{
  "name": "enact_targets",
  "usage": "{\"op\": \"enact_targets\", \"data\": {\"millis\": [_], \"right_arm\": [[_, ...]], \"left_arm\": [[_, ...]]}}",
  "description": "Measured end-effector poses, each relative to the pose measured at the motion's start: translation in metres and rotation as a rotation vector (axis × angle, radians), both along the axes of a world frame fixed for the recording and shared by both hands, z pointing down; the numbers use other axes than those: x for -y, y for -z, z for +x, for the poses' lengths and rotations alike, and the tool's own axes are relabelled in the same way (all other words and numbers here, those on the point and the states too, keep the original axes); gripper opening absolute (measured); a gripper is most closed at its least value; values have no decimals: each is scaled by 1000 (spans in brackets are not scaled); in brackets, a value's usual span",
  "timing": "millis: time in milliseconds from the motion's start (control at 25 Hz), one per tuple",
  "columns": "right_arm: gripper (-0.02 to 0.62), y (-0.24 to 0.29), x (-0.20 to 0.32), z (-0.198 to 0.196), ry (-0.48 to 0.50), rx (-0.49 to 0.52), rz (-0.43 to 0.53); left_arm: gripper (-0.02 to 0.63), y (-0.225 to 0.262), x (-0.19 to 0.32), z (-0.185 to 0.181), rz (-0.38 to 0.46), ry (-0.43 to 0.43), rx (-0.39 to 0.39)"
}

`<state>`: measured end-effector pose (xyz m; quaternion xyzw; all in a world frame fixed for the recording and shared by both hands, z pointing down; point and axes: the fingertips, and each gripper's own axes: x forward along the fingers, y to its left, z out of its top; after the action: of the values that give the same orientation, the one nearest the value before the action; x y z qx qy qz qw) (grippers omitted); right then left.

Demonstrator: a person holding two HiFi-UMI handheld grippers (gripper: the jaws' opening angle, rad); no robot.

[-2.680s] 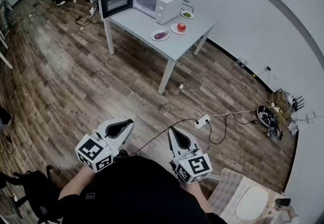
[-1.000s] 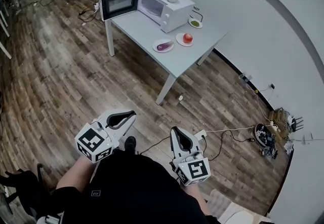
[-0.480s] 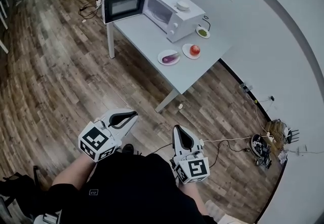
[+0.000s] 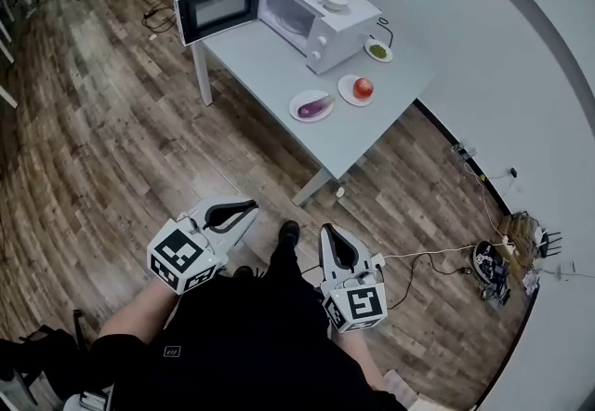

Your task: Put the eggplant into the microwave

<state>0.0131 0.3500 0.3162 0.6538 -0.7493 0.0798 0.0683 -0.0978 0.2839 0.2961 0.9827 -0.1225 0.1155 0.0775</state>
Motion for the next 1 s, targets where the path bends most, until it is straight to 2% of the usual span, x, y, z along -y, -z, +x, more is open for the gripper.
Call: {"op": "enact_targets", "data": {"millis": [320,520,1000], "right_arm": [[18,-3,64,54,43,-8,7],[18,-12,105,94,84,-50,-17],[18,-35,182,169,224,-40,-59]], "left_arm": [[28,3,56,49,0,43,21],[28,-1,95,84,-43,87,26],[28,-17,161,143,-100,227,71]]}}
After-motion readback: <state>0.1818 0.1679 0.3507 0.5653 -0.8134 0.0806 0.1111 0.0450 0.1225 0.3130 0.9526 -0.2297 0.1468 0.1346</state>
